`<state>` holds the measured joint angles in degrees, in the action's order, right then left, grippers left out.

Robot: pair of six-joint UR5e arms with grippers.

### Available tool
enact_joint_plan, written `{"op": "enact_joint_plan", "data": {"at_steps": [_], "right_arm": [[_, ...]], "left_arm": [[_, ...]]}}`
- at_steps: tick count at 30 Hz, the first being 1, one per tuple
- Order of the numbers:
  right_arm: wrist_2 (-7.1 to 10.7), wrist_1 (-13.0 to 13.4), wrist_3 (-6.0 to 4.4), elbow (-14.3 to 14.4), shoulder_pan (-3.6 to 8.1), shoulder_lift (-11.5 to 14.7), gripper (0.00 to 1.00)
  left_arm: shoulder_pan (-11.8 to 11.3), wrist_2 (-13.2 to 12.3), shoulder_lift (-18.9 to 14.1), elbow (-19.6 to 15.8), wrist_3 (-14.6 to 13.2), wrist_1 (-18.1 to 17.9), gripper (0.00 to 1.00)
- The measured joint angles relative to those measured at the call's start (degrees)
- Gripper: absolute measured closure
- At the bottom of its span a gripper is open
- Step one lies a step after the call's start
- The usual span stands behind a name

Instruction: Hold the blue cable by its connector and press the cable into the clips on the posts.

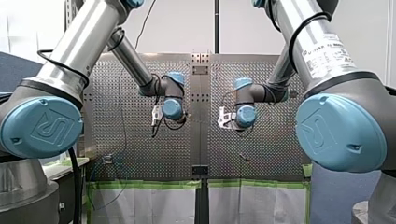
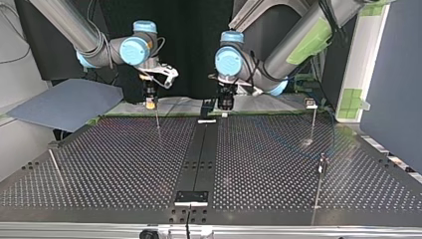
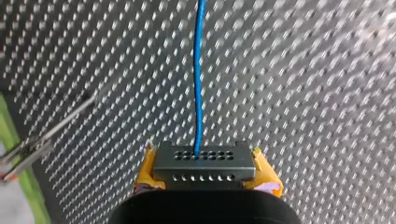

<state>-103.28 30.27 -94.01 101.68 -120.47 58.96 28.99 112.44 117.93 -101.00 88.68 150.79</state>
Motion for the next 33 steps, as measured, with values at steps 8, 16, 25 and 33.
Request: {"op": "enact_joint_plan", "data": {"at_steps": [8,16,25,33], "right_arm": [[-0.37,4.78,0.69,4.79,1.82,-0.12,1.00],[0.05,8.68,3.63,8.90,3.92,-2.83,1.00],[1.31,12.50,4.29,9.78,6.40,-7.73,1.00],[3.24,14.02,4.63,9.84,10.06,-10.32,1.00]], "left_arm": [[2.03,-0.38,4.10,0.10,0.69,-3.19,0.98],[5.37,0.87,7.15,0.87,1.85,-6.51,0.98],[7.77,1.92,11.32,4.47,1.94,-6.49,0.98],[9.83,2.57,15.95,8.91,2.37,-6.68,0.95]]}}
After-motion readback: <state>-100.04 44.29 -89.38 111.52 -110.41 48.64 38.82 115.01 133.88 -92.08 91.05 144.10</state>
